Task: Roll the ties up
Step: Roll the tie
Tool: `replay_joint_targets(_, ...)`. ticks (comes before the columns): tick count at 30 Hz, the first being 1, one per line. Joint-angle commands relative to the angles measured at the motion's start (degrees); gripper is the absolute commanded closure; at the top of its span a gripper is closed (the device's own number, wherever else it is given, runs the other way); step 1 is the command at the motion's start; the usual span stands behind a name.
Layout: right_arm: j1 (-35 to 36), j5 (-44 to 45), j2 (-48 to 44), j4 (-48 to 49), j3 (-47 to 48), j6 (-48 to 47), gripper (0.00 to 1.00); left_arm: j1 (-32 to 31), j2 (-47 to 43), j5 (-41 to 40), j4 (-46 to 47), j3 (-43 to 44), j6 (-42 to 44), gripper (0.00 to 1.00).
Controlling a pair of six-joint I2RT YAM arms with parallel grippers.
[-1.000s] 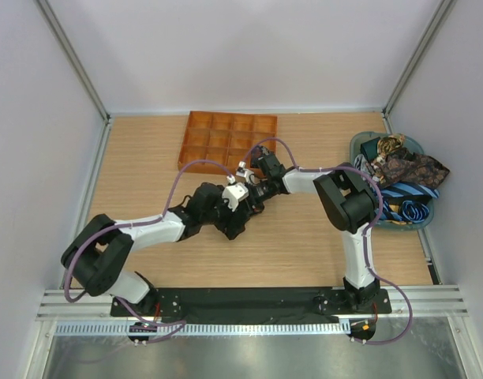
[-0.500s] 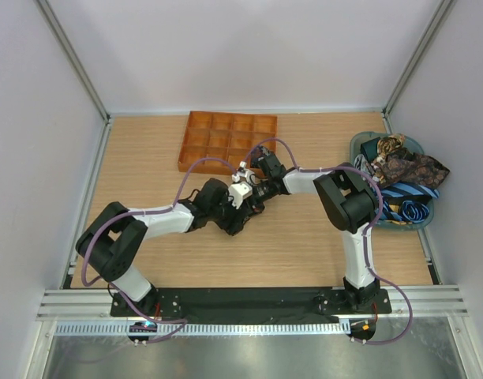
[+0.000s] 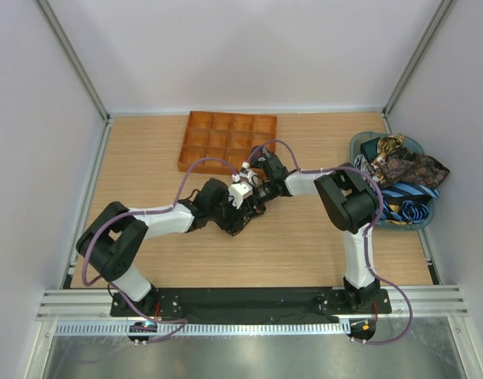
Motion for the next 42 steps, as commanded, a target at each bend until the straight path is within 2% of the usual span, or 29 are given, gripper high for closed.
replay_joint_targets(1, -1.5, 6.7, -1.8, -0.5, -3.1, -0.5, 0.47, 0.6, 1.6, 0.6, -2.1, 0.3, -1.5, 0.69)
replay_joint_targets(3, -1.9, 6.0, -2.6, 0.3, -3.4, 1.3, 0.44, 0.5, 2.5, 0.9, -2.2, 1.0, -1.6, 0.72)
replay_joint_targets(10, -3.8, 5.0, -4.5, 4.7, -4.8, 6.2, 0.43, 0.5, 5.2, 1.7, -5.4, 3.1, -2.1, 0.78)
replay_joint_targets(18, -8.9, 3.5, -6.0, 9.3, -8.3, 11.3, 0.44, 0.5, 5.9, 2.4, -6.0, 3.7, -2.0, 0.8)
replay_joint_targets(22, -10.1, 3.2, -7.1, 9.2, -9.2, 11.0, 0.44, 0.5, 6.3, 2.4, -6.4, 4.0, -2.2, 0.8)
replay_joint_targets(33, -15.9, 9.1, -19.4, 9.3, -16.6, 9.7, 0.44, 0.5, 6.8, 1.7, -8.1, 5.1, -2.2, 0.8)
replay_joint_targets(36, -14.7, 14.8, -23.4, 2.3, -18.1, 3.3, 0.46, 0.5, 6.9, 1.6, -9.2, 5.8, -2.4, 0.8)
replay_joint_targets(38, -13.3, 21.9, -28.8, 0.3, -20.9, 0.9, 0.47, 0.5, 7.6, 1.3, -10.3, 7.2, -2.9, 0.8)
replay_joint_targets(41, -8.3, 32.8, -38.2, -0.8, -25.9, -2.1, 0.44, 0.5, 8.4, 1.5, -12.3, 8.7, -3.2, 0.8)
replay_joint_targets(42, -4.5, 35.0, -40.3, -0.2, -27.1, -2.4, 0.44, 0.5, 8.5, 1.5, -12.7, 8.7, -3.3, 0.79)
